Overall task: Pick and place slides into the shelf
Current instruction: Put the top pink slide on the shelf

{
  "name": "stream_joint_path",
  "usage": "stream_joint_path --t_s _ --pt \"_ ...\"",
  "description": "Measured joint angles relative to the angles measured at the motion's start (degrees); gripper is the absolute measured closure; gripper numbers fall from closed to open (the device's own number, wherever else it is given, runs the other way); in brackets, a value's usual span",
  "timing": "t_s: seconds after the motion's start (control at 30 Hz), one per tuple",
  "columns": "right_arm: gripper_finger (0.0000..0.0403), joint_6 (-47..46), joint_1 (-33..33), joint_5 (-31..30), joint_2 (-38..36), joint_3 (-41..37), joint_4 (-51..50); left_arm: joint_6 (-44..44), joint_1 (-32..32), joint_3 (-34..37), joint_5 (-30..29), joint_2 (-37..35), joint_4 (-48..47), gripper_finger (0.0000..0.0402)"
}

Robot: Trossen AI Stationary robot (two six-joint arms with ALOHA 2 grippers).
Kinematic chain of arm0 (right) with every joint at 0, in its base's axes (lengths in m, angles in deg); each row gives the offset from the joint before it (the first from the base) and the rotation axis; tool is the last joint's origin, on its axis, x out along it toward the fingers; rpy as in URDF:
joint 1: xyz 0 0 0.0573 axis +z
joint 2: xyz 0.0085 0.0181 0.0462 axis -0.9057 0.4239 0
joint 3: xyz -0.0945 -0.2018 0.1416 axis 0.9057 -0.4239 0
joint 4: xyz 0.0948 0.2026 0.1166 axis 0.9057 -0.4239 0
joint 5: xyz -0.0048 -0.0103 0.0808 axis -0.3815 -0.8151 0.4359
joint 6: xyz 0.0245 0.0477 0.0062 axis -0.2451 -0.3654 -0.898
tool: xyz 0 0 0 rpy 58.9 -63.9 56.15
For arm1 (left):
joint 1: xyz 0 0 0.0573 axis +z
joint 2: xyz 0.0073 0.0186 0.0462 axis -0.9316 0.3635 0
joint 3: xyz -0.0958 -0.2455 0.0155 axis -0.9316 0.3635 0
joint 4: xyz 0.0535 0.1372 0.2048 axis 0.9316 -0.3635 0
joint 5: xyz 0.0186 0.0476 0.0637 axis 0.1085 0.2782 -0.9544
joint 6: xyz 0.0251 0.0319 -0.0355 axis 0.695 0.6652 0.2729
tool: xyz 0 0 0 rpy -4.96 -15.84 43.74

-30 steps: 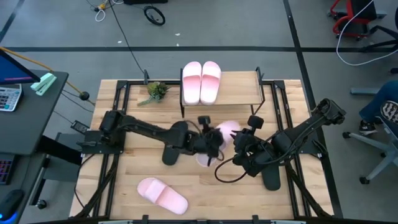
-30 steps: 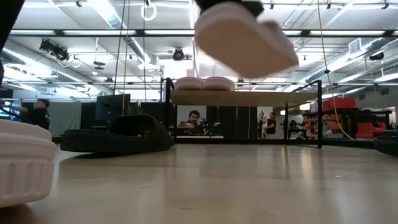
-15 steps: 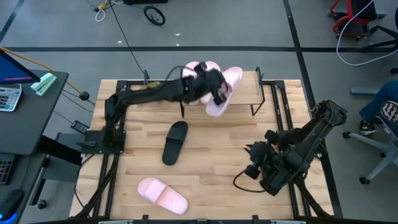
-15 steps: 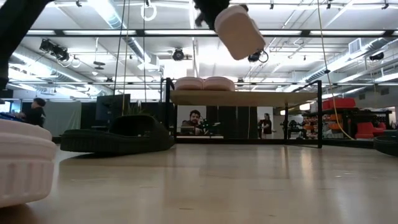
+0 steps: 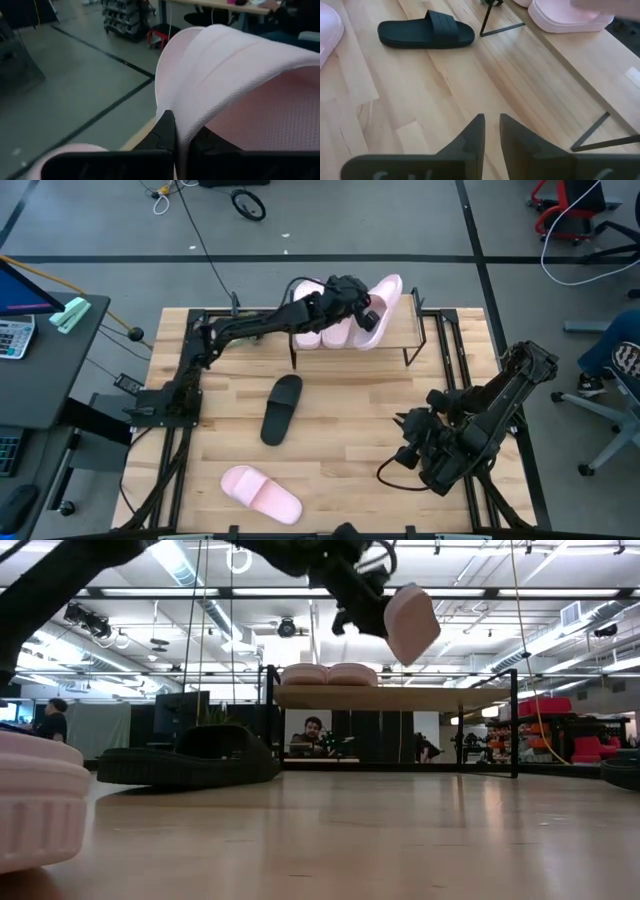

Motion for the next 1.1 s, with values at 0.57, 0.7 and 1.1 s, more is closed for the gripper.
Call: stream_joint_path --t_s 0.57,0.7,1.1 --pt "0.0339 -2.05 0.02 3.41 -0.02 0.00 0.72 1.12 2.02 0.03 -2.51 4.06 5.38 0.0390" --pt "0.0339 -2.12 0.02 4.39 -0.02 0.00 2.58 1.32 1.96 0.03 -2.39 4.06 4.79 0.0374" --pt "0.0339 -2.14 0.04 6.17 -0.02 0.00 8.24 1.54 2.58 0.03 -2.35 4.06 0.11 0.0308"
